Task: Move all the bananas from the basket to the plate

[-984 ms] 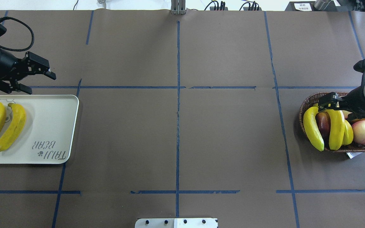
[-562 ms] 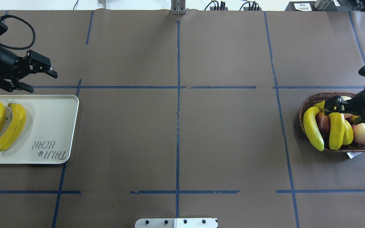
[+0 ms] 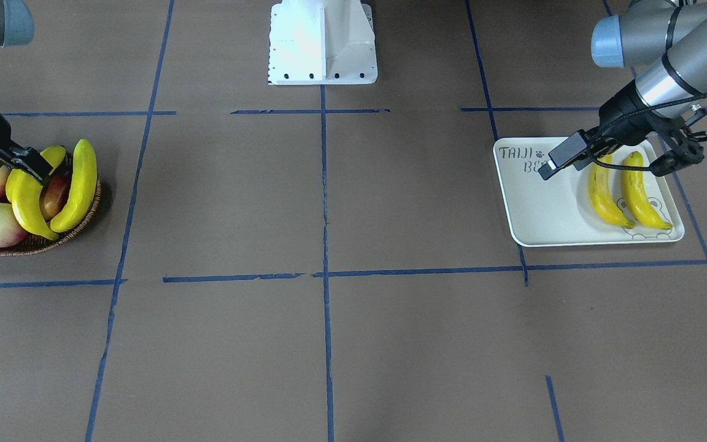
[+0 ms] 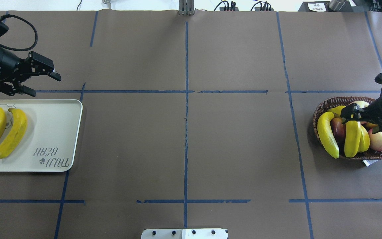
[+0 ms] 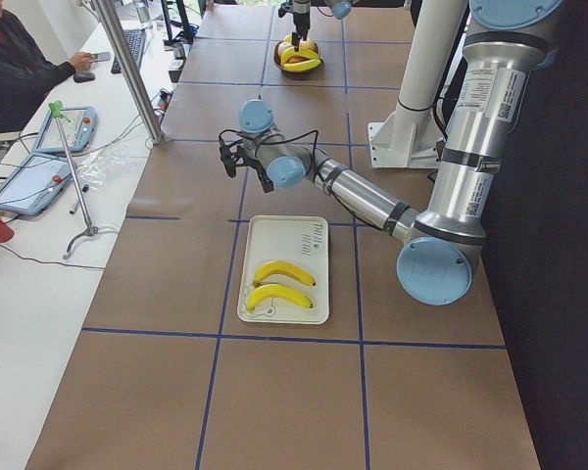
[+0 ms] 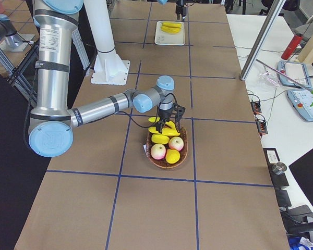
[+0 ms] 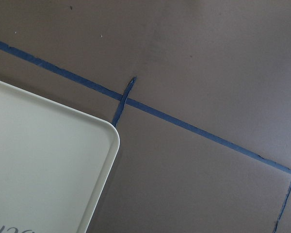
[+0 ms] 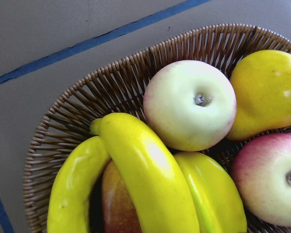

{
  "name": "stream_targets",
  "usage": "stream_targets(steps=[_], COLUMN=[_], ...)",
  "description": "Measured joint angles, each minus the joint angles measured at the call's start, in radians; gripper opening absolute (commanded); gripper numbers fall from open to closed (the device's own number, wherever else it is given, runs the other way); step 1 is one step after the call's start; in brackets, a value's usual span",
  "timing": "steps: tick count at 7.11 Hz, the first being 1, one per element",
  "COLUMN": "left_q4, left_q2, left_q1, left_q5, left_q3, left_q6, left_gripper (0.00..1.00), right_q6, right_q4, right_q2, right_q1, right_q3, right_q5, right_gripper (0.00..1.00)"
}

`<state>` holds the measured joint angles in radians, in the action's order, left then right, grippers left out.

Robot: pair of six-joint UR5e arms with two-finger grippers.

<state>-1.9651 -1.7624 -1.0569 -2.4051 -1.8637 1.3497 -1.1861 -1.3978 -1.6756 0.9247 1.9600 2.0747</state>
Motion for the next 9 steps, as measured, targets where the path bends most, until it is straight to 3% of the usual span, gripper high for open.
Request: stream_targets(steps=[6, 7, 8, 9], left_q4=[0.0, 0.0, 0.0, 0.0], left_q2=[-0.005, -0.005, -0.006, -0.008], left_q1=[0.002, 0.001, 0.002, 0.002], left_q5=[0.0, 0.0, 0.0, 0.0], left_q3=[0.001, 0.001, 0.002, 0.003], left_q6=[0.0, 0.0, 0.0, 0.0], left_gripper=[1.0, 1.0, 1.0, 1.0], right_q6=[0.011, 0.012, 0.012, 0.013], right_q4=[0.002, 0.003, 0.003, 0.004], right_q2=[0.008, 0.01, 0.011, 0.01], right_q1=[-0.012, -0.016, -0.019, -0.02], right_q3=[-0.062, -0.067, -0.067, -0.065], right_q5=[0.057, 0.057, 0.057, 0.057], right_gripper=[1.0, 0.87, 0.48, 0.28])
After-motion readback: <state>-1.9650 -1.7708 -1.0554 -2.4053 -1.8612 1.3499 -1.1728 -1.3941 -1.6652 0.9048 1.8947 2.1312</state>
